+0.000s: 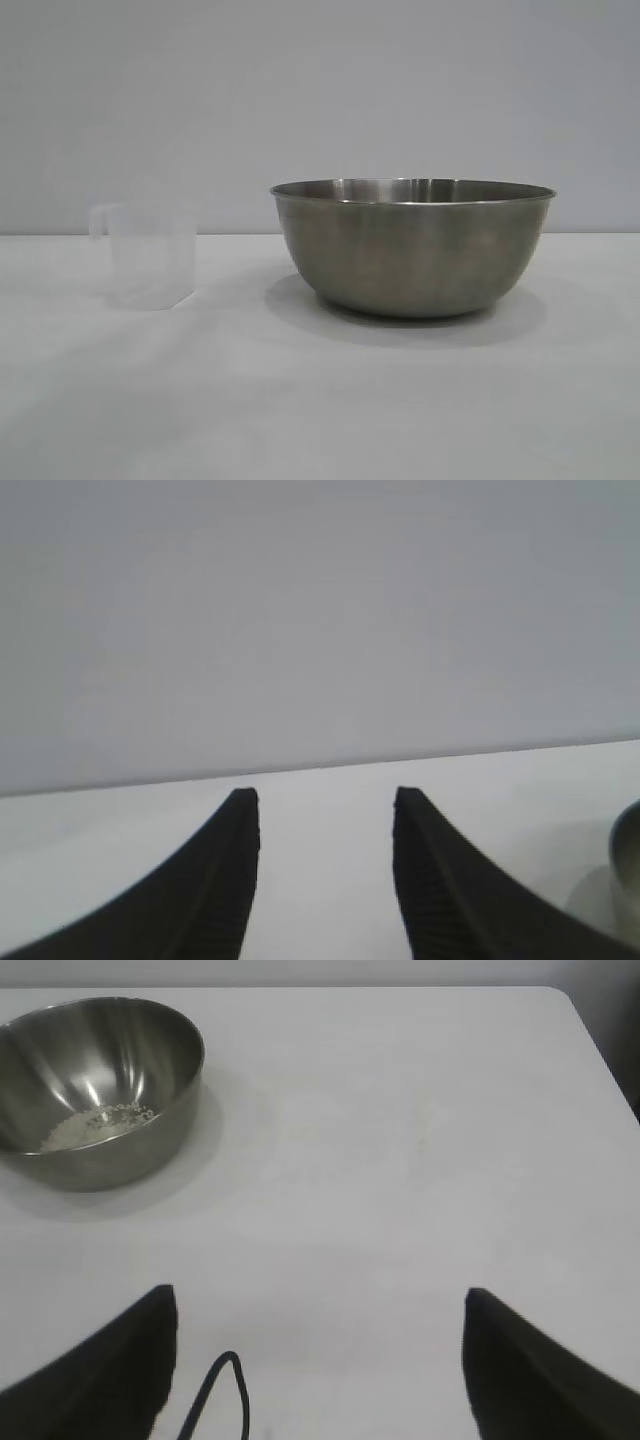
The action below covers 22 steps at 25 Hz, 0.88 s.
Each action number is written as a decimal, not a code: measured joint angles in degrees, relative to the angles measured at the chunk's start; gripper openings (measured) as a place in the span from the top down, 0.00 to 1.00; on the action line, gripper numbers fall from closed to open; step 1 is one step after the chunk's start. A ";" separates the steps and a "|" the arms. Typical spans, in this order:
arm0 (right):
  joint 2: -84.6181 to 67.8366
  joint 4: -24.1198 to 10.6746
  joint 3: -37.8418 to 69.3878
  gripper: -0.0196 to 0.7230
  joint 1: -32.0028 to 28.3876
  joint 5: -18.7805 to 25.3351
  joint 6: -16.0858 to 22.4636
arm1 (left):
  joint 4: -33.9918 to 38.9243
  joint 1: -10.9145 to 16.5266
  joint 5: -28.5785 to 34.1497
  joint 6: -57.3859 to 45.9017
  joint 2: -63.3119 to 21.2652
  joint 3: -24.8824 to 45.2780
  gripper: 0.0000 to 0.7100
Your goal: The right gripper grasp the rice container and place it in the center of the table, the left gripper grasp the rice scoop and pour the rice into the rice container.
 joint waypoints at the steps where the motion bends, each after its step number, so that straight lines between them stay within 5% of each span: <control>1: 0.00 0.00 0.00 0.24 0.00 0.00 0.00 | 0.00 0.16 2.74 0.00 -1.90 0.00 0.56; 5: 0.00 0.00 0.00 0.24 0.00 0.00 0.11 | 0.22 1.57 14.78 0.00 -9.54 0.00 0.56; 11: 0.00 0.00 0.00 0.24 0.00 0.00 0.11 | 1.61 7.49 32.71 -0.14 -20.09 -0.21 0.56; 22: 0.00 0.00 0.00 0.24 0.00 0.00 0.11 | 14.00 6.52 47.90 -13.71 -33.66 -2.36 0.56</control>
